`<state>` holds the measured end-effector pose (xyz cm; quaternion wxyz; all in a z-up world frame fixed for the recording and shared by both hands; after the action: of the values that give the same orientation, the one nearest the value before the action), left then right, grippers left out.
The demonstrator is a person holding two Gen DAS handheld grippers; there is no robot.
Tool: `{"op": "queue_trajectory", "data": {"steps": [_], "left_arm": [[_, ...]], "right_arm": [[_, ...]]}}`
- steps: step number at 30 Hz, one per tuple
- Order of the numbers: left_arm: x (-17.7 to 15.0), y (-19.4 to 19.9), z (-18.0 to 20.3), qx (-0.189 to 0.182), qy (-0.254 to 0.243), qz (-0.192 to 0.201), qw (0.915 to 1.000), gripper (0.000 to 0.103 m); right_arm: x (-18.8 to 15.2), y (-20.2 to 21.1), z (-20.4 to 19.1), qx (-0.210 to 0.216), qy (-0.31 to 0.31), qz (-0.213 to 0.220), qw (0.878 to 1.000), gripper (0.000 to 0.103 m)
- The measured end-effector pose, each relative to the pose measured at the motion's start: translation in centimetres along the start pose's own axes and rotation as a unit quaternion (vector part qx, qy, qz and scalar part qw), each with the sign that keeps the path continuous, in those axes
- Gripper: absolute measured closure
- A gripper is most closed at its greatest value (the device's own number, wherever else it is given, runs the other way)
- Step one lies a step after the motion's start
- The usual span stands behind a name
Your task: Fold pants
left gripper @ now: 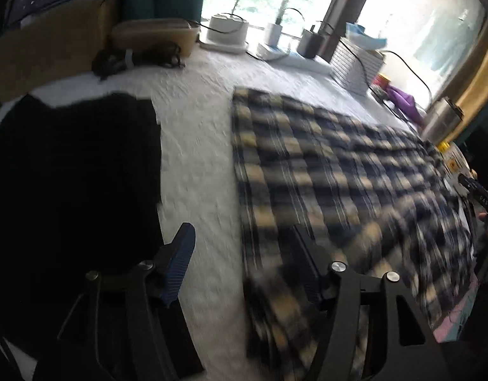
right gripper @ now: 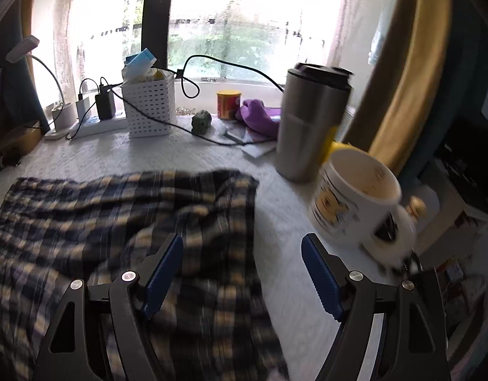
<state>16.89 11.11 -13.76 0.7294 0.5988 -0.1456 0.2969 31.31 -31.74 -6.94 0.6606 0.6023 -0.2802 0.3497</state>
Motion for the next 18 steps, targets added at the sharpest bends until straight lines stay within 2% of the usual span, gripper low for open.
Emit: {"op": "queue_trajectory", "data": {"steps": [5, 7, 8, 10, 13, 18], "left_arm": [[-2.3, 0.9, 1.2, -0.035, -0.01, -0.003, 0.9993, 0.042], [-2.8, 1.2, 1.9, -0.045, -0.024, 0.008, 0.9987, 0.044], [-3.1, 1.4, 2.2, -0.045, -0.036, 0.015, 0.9982, 0.049], [-3.6, 1.2, 2.8, -0.027, -0.061, 0.017, 0.9976, 0.09], [-3.7, 1.6, 2.7, -0.017, -0.077, 0.04, 0.9961, 0.099], [-2.3, 1.9, 1.4, 0.016, -0.092, 0.081, 0.9923, 0.101]], "right_arm": [[-2.7, 1.5, 0.8, -0.009, -0.01, -0.009, 1.0, 0.024], [-3.5, 2.3, 1.1, -0.013, -0.017, -0.006, 1.0, 0.024], [-3.9, 2.7, 1.2, -0.014, -0.02, -0.004, 1.0, 0.024], [-4.7, 3.4, 1.3, -0.017, -0.023, -0.002, 1.0, 0.024], [-5.9, 4.2, 1.5, -0.018, -0.028, -0.005, 0.999, 0.024], [-7.5, 5.6, 1.6, -0.019, -0.022, -0.003, 1.0, 0.025]]}}
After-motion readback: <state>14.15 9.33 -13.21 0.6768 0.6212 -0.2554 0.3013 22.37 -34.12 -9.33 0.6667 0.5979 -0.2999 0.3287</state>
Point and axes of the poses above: each gripper's, at about its wrist camera, not at the fingertips, and y roughly against the way its jaws point, z to its right, x to its top, the point moved 2 cm from there along -y, roughly the way its jaws point, and after that the axes turned 1 degree about -y, right-handed, at the moved point
